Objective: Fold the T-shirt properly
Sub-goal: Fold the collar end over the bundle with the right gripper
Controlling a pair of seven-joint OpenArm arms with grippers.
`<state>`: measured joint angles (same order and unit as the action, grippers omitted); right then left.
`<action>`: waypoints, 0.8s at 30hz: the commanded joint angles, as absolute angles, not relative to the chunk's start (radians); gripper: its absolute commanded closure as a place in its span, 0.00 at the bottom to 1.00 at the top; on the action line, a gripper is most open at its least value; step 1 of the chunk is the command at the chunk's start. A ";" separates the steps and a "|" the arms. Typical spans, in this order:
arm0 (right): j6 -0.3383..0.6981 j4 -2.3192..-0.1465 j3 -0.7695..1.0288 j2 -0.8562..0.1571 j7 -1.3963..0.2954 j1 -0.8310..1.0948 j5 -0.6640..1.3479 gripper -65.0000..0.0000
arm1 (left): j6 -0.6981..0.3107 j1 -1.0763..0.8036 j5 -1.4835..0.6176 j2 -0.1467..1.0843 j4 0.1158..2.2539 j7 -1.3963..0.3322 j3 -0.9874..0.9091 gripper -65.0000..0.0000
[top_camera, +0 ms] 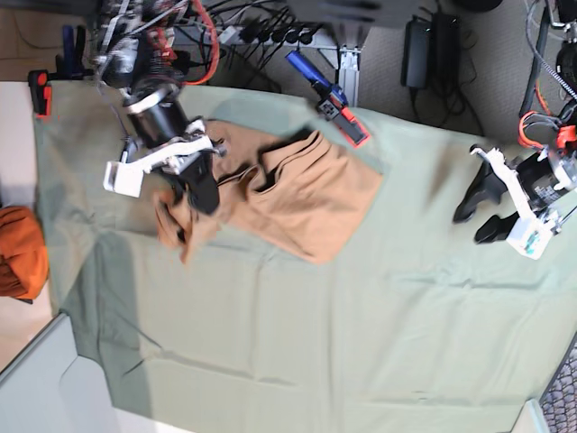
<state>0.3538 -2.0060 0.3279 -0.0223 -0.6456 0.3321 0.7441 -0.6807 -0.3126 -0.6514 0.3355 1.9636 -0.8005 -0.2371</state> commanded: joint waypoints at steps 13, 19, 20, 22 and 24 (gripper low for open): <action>0.470 -1.954 -0.027 0.071 -0.511 0.269 0.338 1.00 | -0.698 -0.305 -0.678 0.352 1.983 -0.791 -0.243 0.49; 0.470 -1.914 -0.075 0.066 -0.479 0.269 0.281 0.36 | -0.698 -0.305 -0.699 0.352 1.983 -0.794 -0.243 0.49; 0.471 -1.914 -0.080 0.066 -0.464 0.269 0.267 0.34 | -0.698 -0.305 -0.700 0.352 1.983 -0.794 -0.242 0.49; 0.470 -1.915 -0.094 0.066 -0.455 0.266 0.258 0.34 | -0.698 -0.305 -0.699 0.352 1.983 -0.798 -0.242 0.49; 0.470 -1.915 -0.114 0.066 -0.455 0.260 0.257 0.34 | -0.698 -0.305 -0.700 0.352 1.983 -0.800 -0.242 0.49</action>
<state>0.3542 -1.8961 -0.1097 0.0612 -0.4828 0.2695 0.2451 -0.6811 -0.3126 -0.6823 0.3412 1.9636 -0.8158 -0.2367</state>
